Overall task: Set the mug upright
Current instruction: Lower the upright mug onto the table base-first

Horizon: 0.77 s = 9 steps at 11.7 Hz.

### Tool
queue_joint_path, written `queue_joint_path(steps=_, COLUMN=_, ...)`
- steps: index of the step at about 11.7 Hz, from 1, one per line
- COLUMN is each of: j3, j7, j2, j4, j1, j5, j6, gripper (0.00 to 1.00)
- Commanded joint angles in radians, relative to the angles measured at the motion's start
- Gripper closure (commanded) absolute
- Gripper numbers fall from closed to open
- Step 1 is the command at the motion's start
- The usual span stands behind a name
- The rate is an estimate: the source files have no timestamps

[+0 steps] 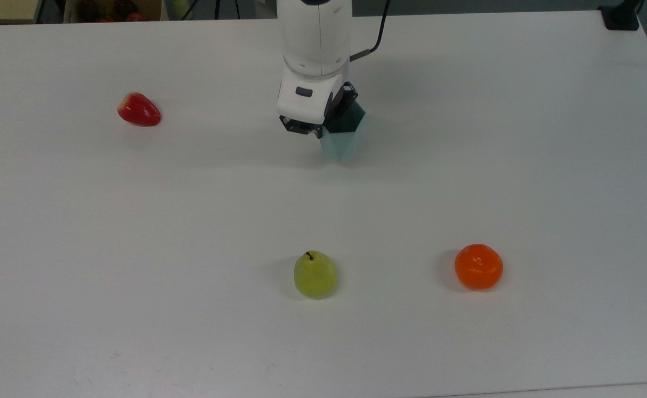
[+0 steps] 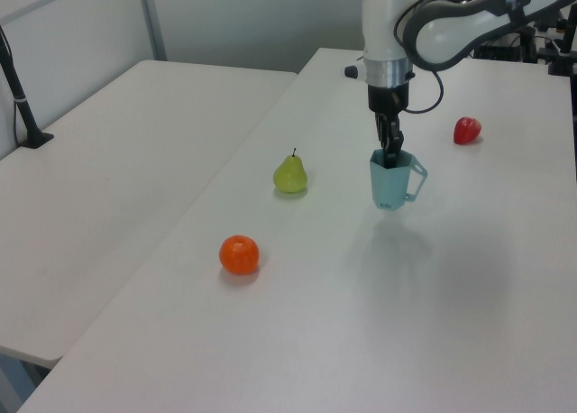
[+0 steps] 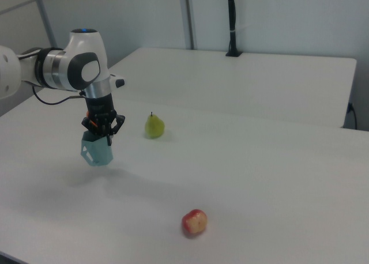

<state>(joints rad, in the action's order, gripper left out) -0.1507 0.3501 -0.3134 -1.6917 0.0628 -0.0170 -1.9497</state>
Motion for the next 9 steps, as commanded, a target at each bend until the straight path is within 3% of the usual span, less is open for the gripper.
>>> queue_joint_path(steps=1, j3=0.006, j7=0.033, j2=-0.021, j4=-0.006, j1=0.012, j5=-0.046, j6=-0.072, gripper=1.00)
queue_joint_path(steps=8, j3=0.003, j7=0.033, j2=-0.079, j4=0.000, j1=0.029, j5=-0.054, j6=-0.129, gripper=0.98)
queue_joint_path(steps=9, j3=0.003, j7=0.033, j2=-0.081, j4=0.001, j1=0.028, j5=-0.054, j6=-0.129, gripper=0.80)
